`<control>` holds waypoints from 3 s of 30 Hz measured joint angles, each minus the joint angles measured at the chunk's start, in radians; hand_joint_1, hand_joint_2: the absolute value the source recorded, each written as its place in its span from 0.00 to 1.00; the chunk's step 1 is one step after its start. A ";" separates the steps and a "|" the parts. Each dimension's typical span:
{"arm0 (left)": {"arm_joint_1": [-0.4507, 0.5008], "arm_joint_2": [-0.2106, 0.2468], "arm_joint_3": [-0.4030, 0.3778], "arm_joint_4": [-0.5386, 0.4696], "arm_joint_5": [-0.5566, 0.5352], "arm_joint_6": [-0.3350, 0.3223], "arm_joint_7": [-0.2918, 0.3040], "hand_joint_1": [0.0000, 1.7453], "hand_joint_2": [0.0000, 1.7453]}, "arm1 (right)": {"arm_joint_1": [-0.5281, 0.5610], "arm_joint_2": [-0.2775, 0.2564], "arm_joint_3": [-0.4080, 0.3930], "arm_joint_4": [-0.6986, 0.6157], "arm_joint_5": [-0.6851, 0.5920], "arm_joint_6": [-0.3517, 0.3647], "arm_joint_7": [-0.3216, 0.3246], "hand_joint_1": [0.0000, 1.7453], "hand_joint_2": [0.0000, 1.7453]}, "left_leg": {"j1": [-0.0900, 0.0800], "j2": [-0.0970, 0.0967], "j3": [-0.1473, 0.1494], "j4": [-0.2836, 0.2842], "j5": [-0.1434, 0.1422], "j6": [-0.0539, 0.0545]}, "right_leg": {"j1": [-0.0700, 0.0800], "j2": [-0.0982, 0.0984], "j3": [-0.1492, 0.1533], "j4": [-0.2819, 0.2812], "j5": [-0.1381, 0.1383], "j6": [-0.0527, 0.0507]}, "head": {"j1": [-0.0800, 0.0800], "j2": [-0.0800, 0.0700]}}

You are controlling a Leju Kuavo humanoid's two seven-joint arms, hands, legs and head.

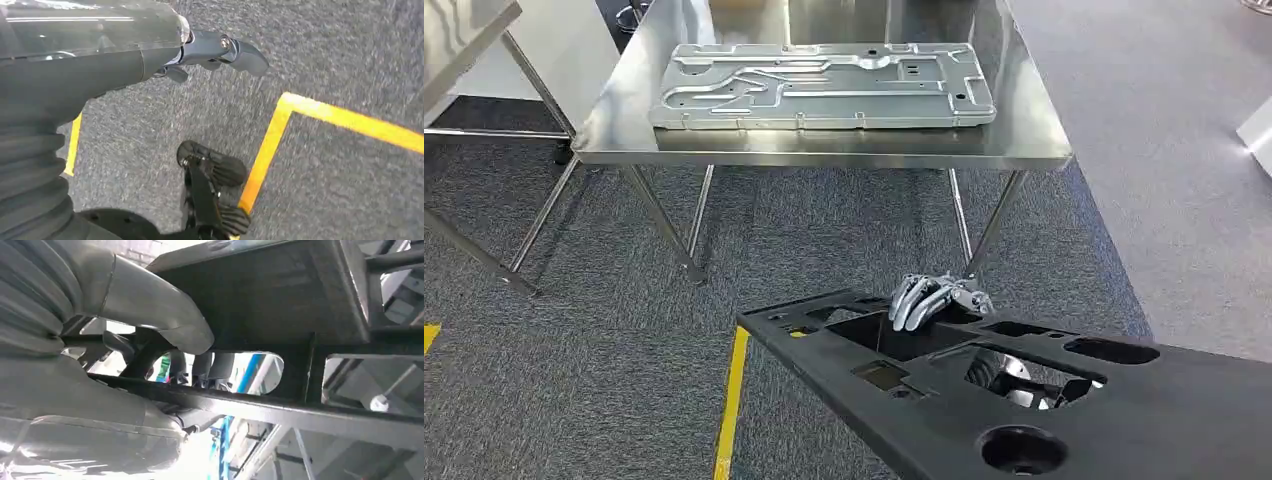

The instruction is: Take the parts from the cabinet and place them on the table.

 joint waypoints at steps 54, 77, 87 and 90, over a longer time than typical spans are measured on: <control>-0.010 0.003 0.002 -0.002 0.001 0.001 0.012 0.00 1.00 | 0.088 0.112 -0.115 -0.156 0.019 0.105 0.014 1.00 1.00 | 0.007 0.001 -0.055 0.013 0.060 0.021 | -0.007 0.007 -0.052 0.157 -0.051 0.034 | 0.000 0.000; -0.020 0.007 -0.005 -0.005 -0.017 0.014 0.022 0.00 1.00 | -0.057 0.111 -0.153 -0.160 -0.094 0.038 0.087 1.00 1.00 | 0.016 0.004 -0.089 0.015 0.090 0.010 | -0.004 0.012 0.054 0.050 -0.095 0.041 | 0.000 0.000; -0.025 0.019 -0.013 -0.005 -0.032 -0.008 0.014 0.00 1.00 | -0.133 0.004 -0.152 -0.131 -0.156 -0.075 0.106 1.00 1.00 | 0.006 0.000 -0.052 0.015 0.055 0.007 | 0.007 0.002 -0.010 0.029 -0.001 0.017 | -0.001 0.000; -0.025 0.022 -0.017 -0.005 -0.033 -0.010 0.014 0.00 1.00 | -0.136 -0.013 -0.152 -0.130 -0.165 -0.097 0.105 1.00 1.00 | 0.010 0.001 -0.050 0.005 0.053 -0.008 | 0.009 0.006 -0.011 0.023 -0.007 0.010 | 0.000 0.000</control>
